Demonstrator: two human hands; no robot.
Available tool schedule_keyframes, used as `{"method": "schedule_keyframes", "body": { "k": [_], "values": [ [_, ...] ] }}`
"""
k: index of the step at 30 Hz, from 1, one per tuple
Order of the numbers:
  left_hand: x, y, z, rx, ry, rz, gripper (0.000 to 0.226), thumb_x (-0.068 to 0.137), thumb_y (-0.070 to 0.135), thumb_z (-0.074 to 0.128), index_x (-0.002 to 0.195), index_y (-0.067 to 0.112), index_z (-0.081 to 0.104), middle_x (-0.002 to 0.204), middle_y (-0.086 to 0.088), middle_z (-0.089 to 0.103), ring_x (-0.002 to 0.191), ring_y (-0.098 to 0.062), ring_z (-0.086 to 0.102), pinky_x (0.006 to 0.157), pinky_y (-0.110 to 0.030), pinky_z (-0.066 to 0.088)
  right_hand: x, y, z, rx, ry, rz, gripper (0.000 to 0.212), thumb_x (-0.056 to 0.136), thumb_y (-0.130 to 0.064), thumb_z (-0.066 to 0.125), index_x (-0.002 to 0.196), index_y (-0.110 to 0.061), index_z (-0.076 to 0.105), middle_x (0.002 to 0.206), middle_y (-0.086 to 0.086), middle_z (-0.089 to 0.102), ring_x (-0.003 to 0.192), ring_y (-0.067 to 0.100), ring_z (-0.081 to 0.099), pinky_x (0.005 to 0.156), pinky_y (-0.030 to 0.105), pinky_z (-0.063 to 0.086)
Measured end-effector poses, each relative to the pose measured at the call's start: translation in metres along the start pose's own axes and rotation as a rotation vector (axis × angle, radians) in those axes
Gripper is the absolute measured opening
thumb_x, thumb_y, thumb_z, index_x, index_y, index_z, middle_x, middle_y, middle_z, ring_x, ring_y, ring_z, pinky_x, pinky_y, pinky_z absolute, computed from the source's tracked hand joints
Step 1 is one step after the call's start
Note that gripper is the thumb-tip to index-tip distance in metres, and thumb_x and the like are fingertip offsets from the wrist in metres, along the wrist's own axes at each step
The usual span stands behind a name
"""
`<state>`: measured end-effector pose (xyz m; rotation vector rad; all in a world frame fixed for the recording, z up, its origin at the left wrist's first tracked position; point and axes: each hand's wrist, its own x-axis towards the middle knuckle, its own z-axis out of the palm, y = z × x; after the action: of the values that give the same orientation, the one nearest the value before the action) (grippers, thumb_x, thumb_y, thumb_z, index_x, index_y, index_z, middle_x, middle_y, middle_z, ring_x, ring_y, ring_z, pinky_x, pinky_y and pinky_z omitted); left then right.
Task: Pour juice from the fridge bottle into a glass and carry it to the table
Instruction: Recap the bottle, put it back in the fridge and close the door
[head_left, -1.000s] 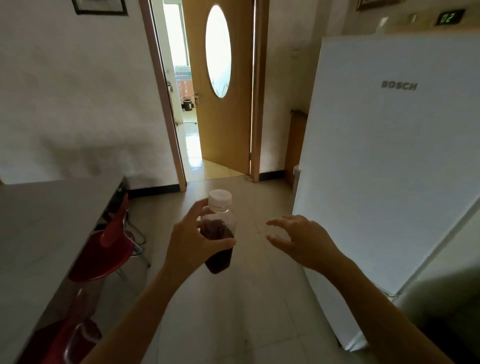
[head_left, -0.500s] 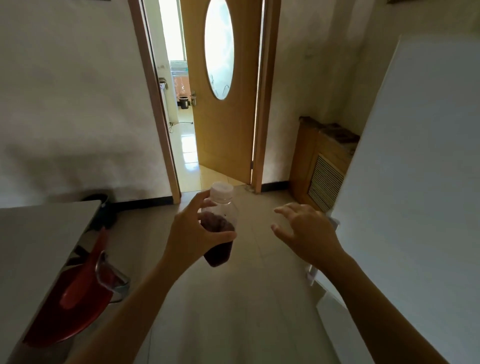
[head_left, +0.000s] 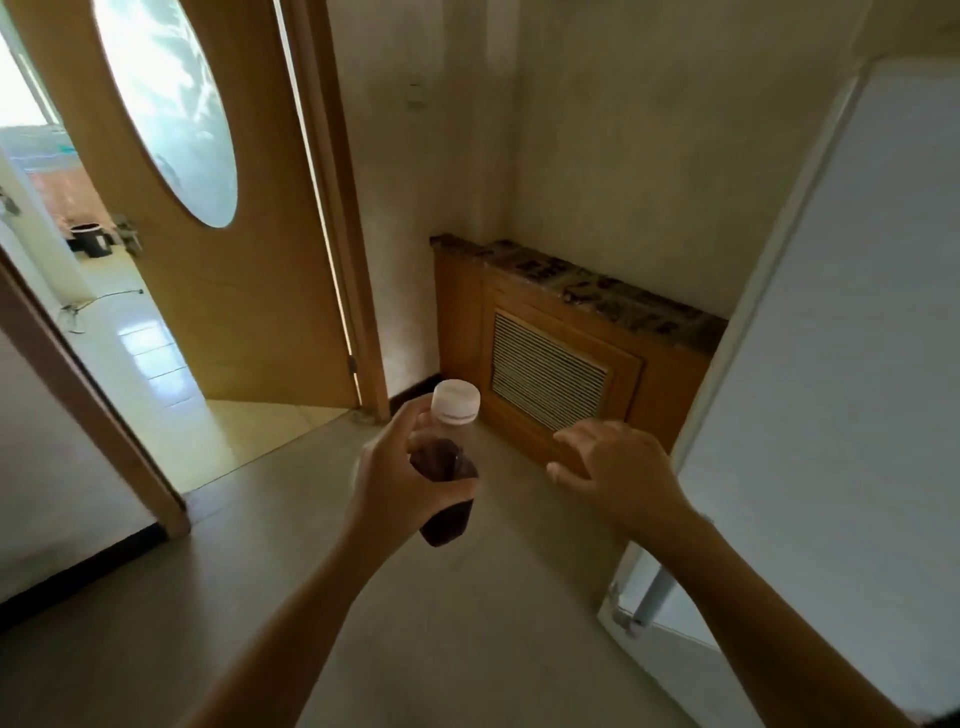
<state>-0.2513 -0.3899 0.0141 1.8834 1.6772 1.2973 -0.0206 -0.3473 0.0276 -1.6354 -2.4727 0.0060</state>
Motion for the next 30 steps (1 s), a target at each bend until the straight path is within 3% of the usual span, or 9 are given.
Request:
{"method": "schedule_keyframes", "body": {
  "k": [6,11,16,23,27,30],
  "values": [
    [0.093,-0.042,0.039,-0.137,-0.16,0.064,0.082,0.047,0.056,0.076,0.12,0.048,0.038,0.105,0.028,0.058,0.098,0.012,0.054,0.078,-0.018,0.049,0.078,0.023,0.019,-0.017,0.025,0.229,0.047,0.09,-0.054,0.039,0.128,-0.028,0.047,0.129,-0.004,0.053,0.12,0.015,0.045,0.099,0.039,0.037],
    [0.167,-0.065,0.074,-0.202,-0.258,0.104,0.083,0.045,0.053,0.078,0.12,0.044,0.043,0.108,0.022,0.061,0.101,0.003,0.059,0.085,-0.026,0.053,0.13,0.038,0.027,0.009,0.018,0.365,0.046,0.09,-0.055,0.039,0.129,-0.03,0.044,0.135,-0.005,0.048,0.126,0.017,0.04,0.105,0.042,0.029],
    [0.239,-0.068,0.108,-0.273,-0.389,0.178,0.085,0.047,0.039,0.088,0.119,0.043,0.043,0.103,0.027,0.059,0.098,0.011,0.056,0.083,-0.018,0.048,0.153,0.056,0.012,-0.015,0.033,0.499,0.035,0.091,-0.048,0.039,0.123,-0.034,0.043,0.133,-0.007,0.046,0.126,0.016,0.04,0.107,0.04,0.029],
    [0.32,-0.047,0.201,-0.444,-0.683,0.357,0.085,0.046,0.046,0.087,0.115,0.055,0.038,0.102,0.031,0.057,0.098,0.009,0.057,0.082,-0.017,0.048,0.162,0.087,0.01,-0.202,0.206,0.881,0.069,0.086,-0.057,0.047,0.144,-0.031,0.019,0.15,-0.004,0.03,0.14,0.021,0.022,0.113,0.043,0.022],
    [0.349,-0.031,0.251,-0.583,-0.877,0.46,0.089,0.047,0.042,0.089,0.124,0.039,0.045,0.115,0.019,0.061,0.107,-0.002,0.059,0.091,-0.029,0.052,0.161,0.098,0.012,-0.295,0.249,1.141,0.077,0.077,-0.057,0.061,0.14,-0.022,0.035,0.143,0.007,0.044,0.133,0.031,0.039,0.103,0.051,0.036],
    [0.361,-0.013,0.279,-0.668,-1.002,0.519,0.087,0.049,0.036,0.09,0.124,0.037,0.046,0.117,0.017,0.061,0.111,-0.002,0.057,0.096,-0.035,0.05,0.158,0.095,0.016,-0.293,0.245,1.292,0.082,0.072,-0.054,0.065,0.138,-0.015,0.035,0.14,0.016,0.047,0.128,0.036,0.045,0.098,0.053,0.044]
  ]
}}
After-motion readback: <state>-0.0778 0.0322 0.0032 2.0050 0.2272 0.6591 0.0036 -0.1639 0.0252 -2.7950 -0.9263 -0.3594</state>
